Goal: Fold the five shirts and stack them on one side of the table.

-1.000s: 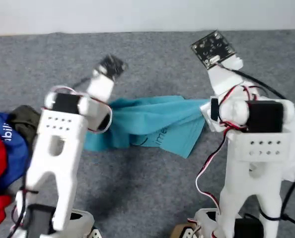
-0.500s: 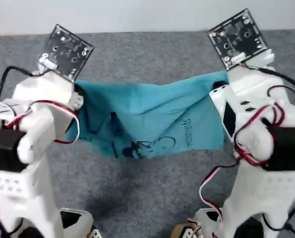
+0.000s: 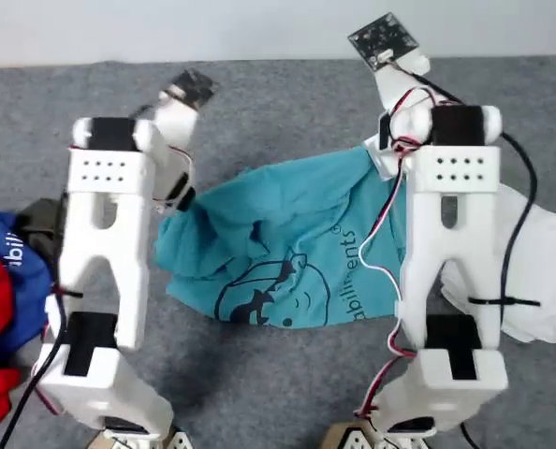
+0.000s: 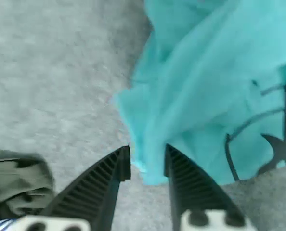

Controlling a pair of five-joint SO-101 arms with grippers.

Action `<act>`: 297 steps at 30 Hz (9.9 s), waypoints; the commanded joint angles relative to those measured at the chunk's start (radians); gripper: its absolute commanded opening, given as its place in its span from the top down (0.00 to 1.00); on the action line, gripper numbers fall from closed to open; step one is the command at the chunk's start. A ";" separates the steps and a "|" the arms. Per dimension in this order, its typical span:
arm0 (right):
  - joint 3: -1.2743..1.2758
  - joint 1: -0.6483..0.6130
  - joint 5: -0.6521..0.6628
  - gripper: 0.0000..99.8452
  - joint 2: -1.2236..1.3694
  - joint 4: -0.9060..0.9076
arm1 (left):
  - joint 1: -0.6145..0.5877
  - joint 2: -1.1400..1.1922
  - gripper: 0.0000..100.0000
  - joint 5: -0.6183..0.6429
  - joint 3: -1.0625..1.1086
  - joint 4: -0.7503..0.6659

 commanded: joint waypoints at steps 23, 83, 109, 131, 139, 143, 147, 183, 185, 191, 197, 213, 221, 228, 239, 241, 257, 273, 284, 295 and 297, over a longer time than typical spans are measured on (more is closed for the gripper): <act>-0.008 0.074 -0.009 0.99 0.073 -0.047 | 0.322 -0.249 0.84 0.002 0.641 -0.290; -0.008 0.054 -0.071 0.99 0.157 -0.157 | -0.052 -0.017 0.87 -0.296 0.209 0.066; -0.008 0.053 -0.074 0.99 0.157 -0.165 | 0.124 -0.017 0.95 -0.160 0.564 -0.272; -0.008 0.099 -0.072 0.99 0.220 -0.252 | 0.072 -0.368 1.00 -0.259 0.549 0.057; -0.008 0.070 -0.074 0.99 0.225 -0.248 | 0.069 -0.470 0.99 -0.275 0.757 0.000; -0.008 0.070 -0.074 0.99 0.223 -0.242 | 0.052 -0.503 0.96 -0.272 0.791 -0.020; -0.017 0.070 -0.074 0.99 0.223 -0.232 | 0.025 -0.519 0.88 -0.272 0.797 -0.049; -0.129 0.050 -0.072 0.99 0.226 -0.119 | 0.081 -0.232 0.85 -0.236 0.995 -0.474; -0.129 0.050 -0.071 0.99 0.226 -0.119 | 0.081 -0.206 0.85 -0.236 0.993 -0.474; -0.129 0.050 -0.071 0.99 0.226 -0.120 | 0.089 -0.141 0.89 -0.239 0.986 -0.482; -0.129 0.051 -0.071 0.99 0.226 -0.127 | 0.089 -0.121 0.99 -0.245 0.986 -0.477; -0.269 0.050 -0.069 0.99 0.154 -0.015 | -0.052 -0.486 1.00 -0.264 0.509 -0.061; -0.298 0.028 -0.069 0.99 0.035 0.085 | -0.183 -0.560 0.99 -0.038 0.101 -0.002; -0.298 -0.053 -0.069 0.99 -0.128 0.139 | -0.213 -0.557 0.99 0.092 -0.232 -0.043; -0.298 -0.071 -0.061 0.99 -0.309 0.163 | -0.215 -0.566 0.99 0.115 -0.535 -0.097; -0.298 -0.073 -0.037 0.99 -0.344 0.203 | -0.215 -0.566 0.99 0.081 -0.596 -0.049; -0.011 -0.182 -0.034 0.99 -0.229 0.232 | -0.215 -0.505 0.99 0.014 -0.381 0.052; -0.043 -0.160 -0.112 0.73 0.114 0.245 | -0.212 -0.377 1.00 -0.057 0.094 -0.061; -0.100 -0.298 -0.114 0.72 0.163 0.288 | -0.209 -0.376 1.00 -0.052 0.223 -0.209; -0.106 -0.450 -0.110 0.72 0.414 0.278 | -0.242 -0.376 1.00 -0.029 0.308 -0.290; -0.106 -0.440 -0.098 0.72 0.449 0.278 | -0.242 -0.376 1.00 -0.031 0.308 -0.285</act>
